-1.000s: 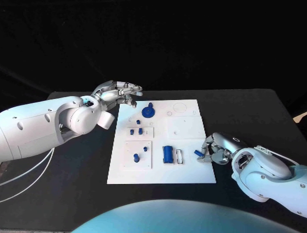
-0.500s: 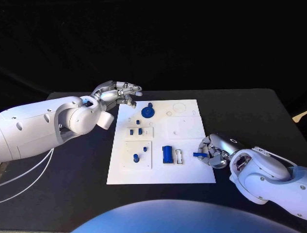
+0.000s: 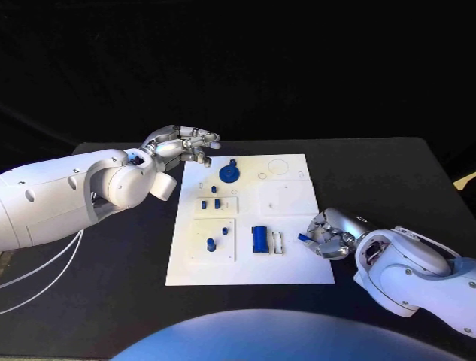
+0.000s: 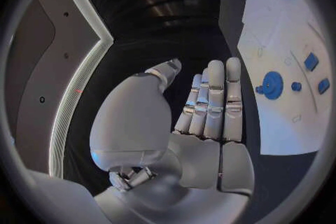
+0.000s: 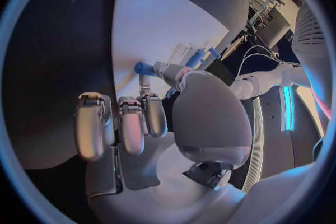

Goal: Assemble the parts on the task board

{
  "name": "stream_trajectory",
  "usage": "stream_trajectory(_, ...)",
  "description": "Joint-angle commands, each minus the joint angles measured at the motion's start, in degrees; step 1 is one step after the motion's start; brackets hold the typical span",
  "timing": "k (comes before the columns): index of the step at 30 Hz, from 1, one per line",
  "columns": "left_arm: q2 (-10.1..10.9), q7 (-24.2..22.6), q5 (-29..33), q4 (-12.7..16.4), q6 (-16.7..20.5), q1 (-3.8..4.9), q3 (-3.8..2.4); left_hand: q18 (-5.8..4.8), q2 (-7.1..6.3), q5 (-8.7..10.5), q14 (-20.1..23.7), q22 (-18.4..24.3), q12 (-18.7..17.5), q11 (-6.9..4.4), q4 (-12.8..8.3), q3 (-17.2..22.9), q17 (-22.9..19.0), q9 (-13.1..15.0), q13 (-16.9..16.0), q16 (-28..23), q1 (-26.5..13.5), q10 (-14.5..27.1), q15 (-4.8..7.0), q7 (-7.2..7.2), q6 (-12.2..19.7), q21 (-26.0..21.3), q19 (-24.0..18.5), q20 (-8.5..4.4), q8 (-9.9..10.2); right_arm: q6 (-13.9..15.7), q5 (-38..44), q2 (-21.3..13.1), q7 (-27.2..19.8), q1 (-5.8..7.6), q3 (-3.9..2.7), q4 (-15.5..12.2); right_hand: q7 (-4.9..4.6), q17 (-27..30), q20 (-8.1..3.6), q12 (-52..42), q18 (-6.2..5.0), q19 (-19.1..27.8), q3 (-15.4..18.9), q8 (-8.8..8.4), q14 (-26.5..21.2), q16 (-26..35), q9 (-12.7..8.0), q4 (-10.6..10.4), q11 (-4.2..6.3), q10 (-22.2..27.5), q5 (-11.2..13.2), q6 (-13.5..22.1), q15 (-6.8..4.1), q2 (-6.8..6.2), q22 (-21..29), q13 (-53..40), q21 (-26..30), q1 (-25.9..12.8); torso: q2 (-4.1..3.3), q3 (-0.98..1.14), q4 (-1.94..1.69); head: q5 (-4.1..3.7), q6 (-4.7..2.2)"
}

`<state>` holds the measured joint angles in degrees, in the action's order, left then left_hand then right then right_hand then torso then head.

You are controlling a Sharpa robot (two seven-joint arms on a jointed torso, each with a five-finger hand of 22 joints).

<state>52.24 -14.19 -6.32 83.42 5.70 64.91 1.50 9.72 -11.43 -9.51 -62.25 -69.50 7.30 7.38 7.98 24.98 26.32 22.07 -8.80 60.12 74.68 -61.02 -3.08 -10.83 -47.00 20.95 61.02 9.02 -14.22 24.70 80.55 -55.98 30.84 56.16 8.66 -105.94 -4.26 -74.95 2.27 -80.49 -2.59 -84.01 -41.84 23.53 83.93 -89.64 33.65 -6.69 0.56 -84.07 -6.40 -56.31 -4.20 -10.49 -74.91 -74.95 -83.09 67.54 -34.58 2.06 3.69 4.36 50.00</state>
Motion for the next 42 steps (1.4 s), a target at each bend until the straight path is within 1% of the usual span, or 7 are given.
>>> stream_trajectory(1,-0.05,-0.35,-0.11,0.13,-0.74,0.03,-0.04,0.53,0.55,-0.02,0.33,0.06,0.26,-0.04,0.07,-0.31,-0.08,-0.1,-0.09,-0.3,0.21,0.32,-0.07,-0.03,0.35,-0.38,0.45,0.05,-0.22,-0.31,-3.24,0.57,0.3,0.33,0.01,-0.64,0.63,-15.05,0.2,-0.47,1.1,-3.08,-4.55,0.53,6.07,-0.36,1.3,5.81,-0.01,-0.55,1.52,-1.0,0.26,-0.26,-13.12,-7.4,-0.18,-1.31,-0.02,-0.01,0.03,-0.08,0.0)
stream_trajectory(5,-0.1,-0.34,-0.11,0.13,-0.78,0.03,-0.04,0.53,0.55,-0.02,0.33,0.06,0.26,-0.04,0.07,-0.31,-0.08,-0.1,-0.09,-0.3,0.21,0.32,-0.07,-0.03,0.35,-0.38,0.45,0.05,-0.22,0.92,-4.12,1.89,0.0,0.79,0.0,-1.2,0.93,-15.05,0.05,-0.84,1.11,-3.12,-3.33,0.39,6.07,-0.36,1.35,5.56,0.22,-0.78,2.41,-1.3,0.07,-0.67,-13.14,-7.73,-0.24,-2.87,-0.03,0.01,-0.03,-0.09,0.0)
stream_trajectory(9,-0.15,-0.33,-0.12,0.13,-0.8,0.03,-0.04,0.53,0.55,-0.02,0.33,0.06,0.26,-0.04,0.07,-0.31,-0.08,-0.1,-0.09,-0.3,0.21,0.32,-0.07,-0.03,0.35,-0.38,0.45,0.05,-0.22,1.3,-4.44,3.44,0.15,0.98,-0.01,-0.96,1.11,-15.05,-0.1,-1.38,1.13,-3.16,-1.8,-0.11,6.07,-0.36,1.03,4.52,0.37,-1.09,3.03,-1.85,-0.07,-1.25,-13.16,-8.2,-0.31,-5.03,-0.04,0.02,-0.02,-0.18,0.0)
stream_trajectory(12,-0.2,-0.33,-0.12,0.15,-0.84,0.04,-0.04,0.53,0.55,-0.02,0.33,0.06,0.26,-0.04,0.07,-0.31,-0.08,-0.1,-0.09,-0.3,0.21,0.32,-0.07,-0.03,0.35,-0.38,0.45,0.05,-0.22,1.07,-4.5,4.5,0.53,1.06,-0.02,-0.25,1.23,-15.05,-0.19,-2.06,1.17,-3.26,-0.47,-0.6,6.07,-0.36,0.64,3.07,0.47,-1.52,3.16,-2.6,-0.16,-1.52,-13.21,-8.78,-0.48,-7.12,-0.04,-0.04,-0.09,-0.21,0.0)
stream_trajectory(27,-0.18,-0.32,-0.15,0.22,-0.8,0.05,-0.05,0.53,0.57,-0.04,0.35,0.06,0.28,-0.04,0.06,-0.36,-0.09,-0.1,-0.12,-0.29,0.34,0.35,-0.07,-0.04,0.37,-0.45,0.47,0.06,-0.3,-2.35,-4.34,7.52,1.25,1.06,0.0,2.79,1.72,-15.05,-0.48,-5.2,1.28,-3.51,1.73,-1.15,6.07,-0.36,0.07,0.8,0.88,-3.44,2.55,-4.89,-0.48,-1.62,-13.37,-11.46,-1.0,-10.2,-0.02,-0.02,-0.01,0.01,0.0)
stream_trajectory(39,-0.15,-0.29,-0.26,0.26,-0.75,0.05,-0.05,0.53,0.57,-0.04,0.35,0.06,0.28,-0.04,0.06,-0.36,-0.09,-0.1,-0.12,-0.29,0.34,0.35,-0.07,-0.04,0.37,-0.45,0.47,0.06,-0.3,-3.13,-3.78,8.55,1.32,1.04,0.0,3.57,1.87,-15.05,-0.56,-5.39,1.27,-3.49,2.14,-1.09,6.07,-0.36,0.12,0.44,0.99,-3.56,2.53,-5.44,-0.59,-1.75,-13.35,-11.64,-0.95,-10.76,-0.03,0.05,-0.01,0.23,0.0)
stream_trajectory(42,-0.13,-0.28,-0.28,0.26,-0.76,0.05,-0.05,0.53,0.7,-0.13,0.37,0.06,0.3,-0.03,0.09,-0.35,-0.1,-0.11,-0.14,-0.27,0.46,0.37,-0.07,-0.03,0.39,-0.51,0.49,0.06,-0.37,-3.22,-3.75,8.63,1.32,1.04,0.0,3.67,1.95,-15.05,-0.64,-5.51,1.26,-3.47,2.72,-1.17,6.07,-0.36,0.13,0.08,1.07,-3.63,2.28,-5.7,-0.66,-2.11,-13.33,-11.77,-0.89,-11.36,-0.02,0.03,0.01,0.22,0.0)
